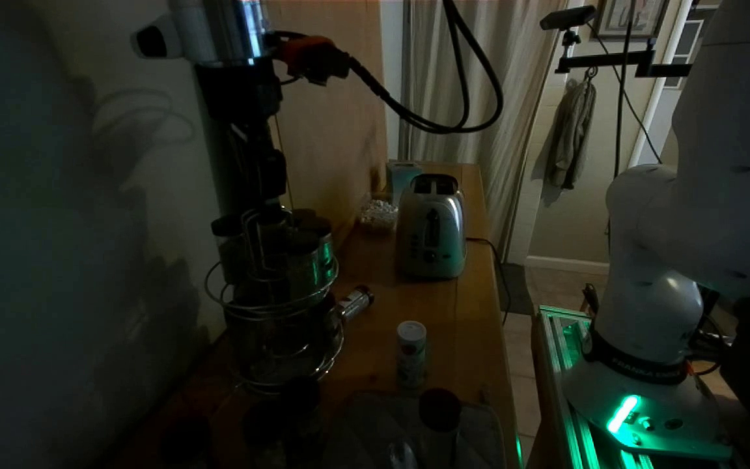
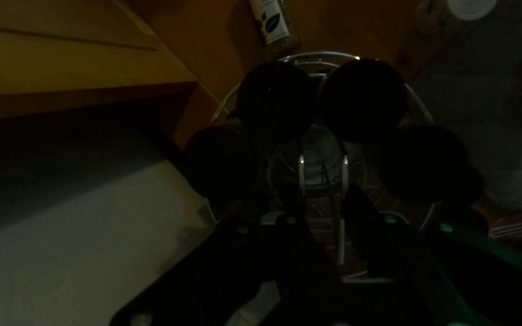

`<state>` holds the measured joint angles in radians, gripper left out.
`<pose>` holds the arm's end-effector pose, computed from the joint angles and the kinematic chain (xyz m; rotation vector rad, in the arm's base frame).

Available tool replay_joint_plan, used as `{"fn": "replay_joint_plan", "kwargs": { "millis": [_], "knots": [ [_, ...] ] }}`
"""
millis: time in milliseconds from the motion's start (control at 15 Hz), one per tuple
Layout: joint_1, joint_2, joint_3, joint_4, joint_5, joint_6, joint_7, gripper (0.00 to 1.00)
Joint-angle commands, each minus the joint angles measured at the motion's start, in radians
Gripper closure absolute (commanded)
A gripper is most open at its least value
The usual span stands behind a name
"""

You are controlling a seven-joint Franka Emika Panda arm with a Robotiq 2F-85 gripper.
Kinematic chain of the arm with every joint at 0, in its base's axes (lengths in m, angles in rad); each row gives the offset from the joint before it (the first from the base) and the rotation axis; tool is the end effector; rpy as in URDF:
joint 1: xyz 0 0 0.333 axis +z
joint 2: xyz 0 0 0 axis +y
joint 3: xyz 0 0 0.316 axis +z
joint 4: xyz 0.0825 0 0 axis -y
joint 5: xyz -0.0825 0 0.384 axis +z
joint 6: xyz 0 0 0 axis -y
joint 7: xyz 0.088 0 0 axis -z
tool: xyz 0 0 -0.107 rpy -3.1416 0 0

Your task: Twist around the spice rack then put the bottle on the rack

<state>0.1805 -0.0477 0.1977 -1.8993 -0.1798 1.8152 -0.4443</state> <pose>0.5102 0.1885 0.5162 2.6843 1.2457 -0.0645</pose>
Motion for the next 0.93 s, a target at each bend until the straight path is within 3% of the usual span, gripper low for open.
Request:
{"fn": "replay_joint_plan", "kwargs": {
  "millis": [0,333,400,467,533,867],
  "knots": [
    [0.017,-0.032,0.002,-0.031,-0.049,0.053,-0.128,0.93],
    [0.019,-0.046,-0.004,-0.055,-0.051,0.088,-0.254,0.93],
    [0.018,-0.047,-0.004,-0.057,-0.055,0.089,-0.267,0.74],
    [0.018,-0.048,-0.006,-0.058,-0.048,0.09,-0.276,0.47],
    [0.017,-0.049,-0.006,-0.058,-0.05,0.09,-0.28,0.46],
    [0.013,-0.062,-0.008,-0.032,-0.043,0.089,-0.242,0.12]
  ]
}}
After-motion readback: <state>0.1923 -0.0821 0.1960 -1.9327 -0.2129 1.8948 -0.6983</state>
